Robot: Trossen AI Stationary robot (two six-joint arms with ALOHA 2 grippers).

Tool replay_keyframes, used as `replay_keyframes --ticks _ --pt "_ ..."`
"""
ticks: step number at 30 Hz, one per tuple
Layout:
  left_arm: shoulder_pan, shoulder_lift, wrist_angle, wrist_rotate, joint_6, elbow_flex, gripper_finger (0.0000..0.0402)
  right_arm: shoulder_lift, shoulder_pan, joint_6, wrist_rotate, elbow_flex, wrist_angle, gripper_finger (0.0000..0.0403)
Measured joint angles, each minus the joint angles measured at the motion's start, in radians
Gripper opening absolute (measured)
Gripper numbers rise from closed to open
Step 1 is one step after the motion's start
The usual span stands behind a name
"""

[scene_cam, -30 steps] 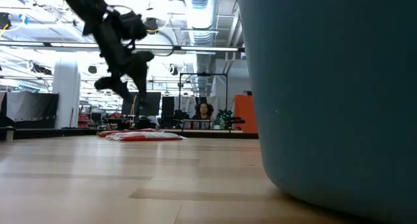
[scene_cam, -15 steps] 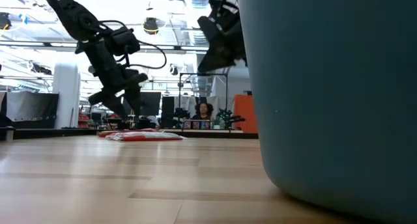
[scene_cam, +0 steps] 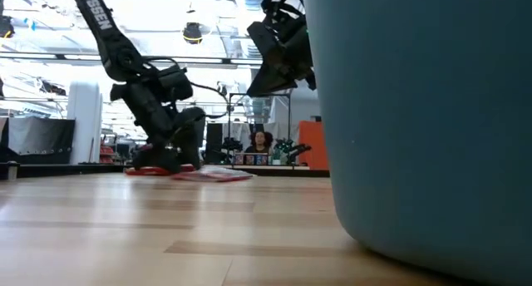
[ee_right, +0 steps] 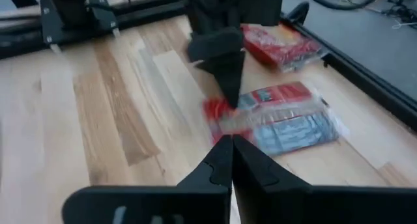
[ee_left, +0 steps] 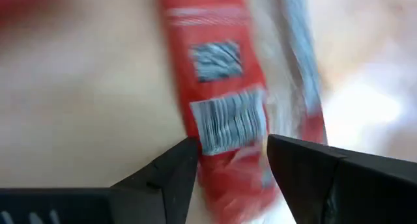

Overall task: Sort popcorn bags into baskets
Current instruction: Put the popcorn bag into the blue container

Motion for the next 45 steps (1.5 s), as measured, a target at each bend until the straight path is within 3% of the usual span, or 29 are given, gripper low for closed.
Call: replay_keyframes --ticks 4,9,13,17,20,25,29,36,45 --pt "-0.143 0.024 0.06 0.068 -0.101 -0.004 0.0184 0.0 0.006 -0.006 -0.001 0.0 -0.007 0.0018" --pt "-0.319 0.018 0.207 0.043 -0.264 -0.007 0.0184 0.012 -0.005 -0.025 -0.007 -0.001 -0.01 0.0019" --pt "-0.382 -0.008 0.218 0.009 -0.359 -0.009 0.018 0.011 -0.055 -0.026 -0.07 -0.001 -0.007 0.0022" --pt "-0.37 -0.092 0.147 -0.041 -0.366 -0.009 0.0163 0.011 -0.126 -0.026 -0.155 -0.009 0.043 0.0012" --pt "-0.325 -0.175 0.113 -0.076 -0.341 -0.009 0.015 0.027 -0.168 -0.025 -0.16 -0.01 0.068 0.0009" --pt "-0.221 -0.308 0.091 -0.115 -0.322 -0.007 0.0142 0.142 -0.194 -0.008 -0.219 -0.007 0.22 0.0018" --pt "-0.166 -0.382 -0.007 -0.165 -0.317 -0.007 0.015 0.253 -0.203 0.033 -0.238 0.016 0.246 0.0013" --pt "-0.151 -0.399 -0.161 -0.177 -0.293 -0.009 0.0188 0.359 -0.197 0.086 -0.23 0.096 0.143 0.0018" --pt "-0.234 -0.399 -0.142 -0.268 -0.386 -0.117 0.0228 0.363 -0.062 0.2 -0.172 0.104 0.039 0.0013"
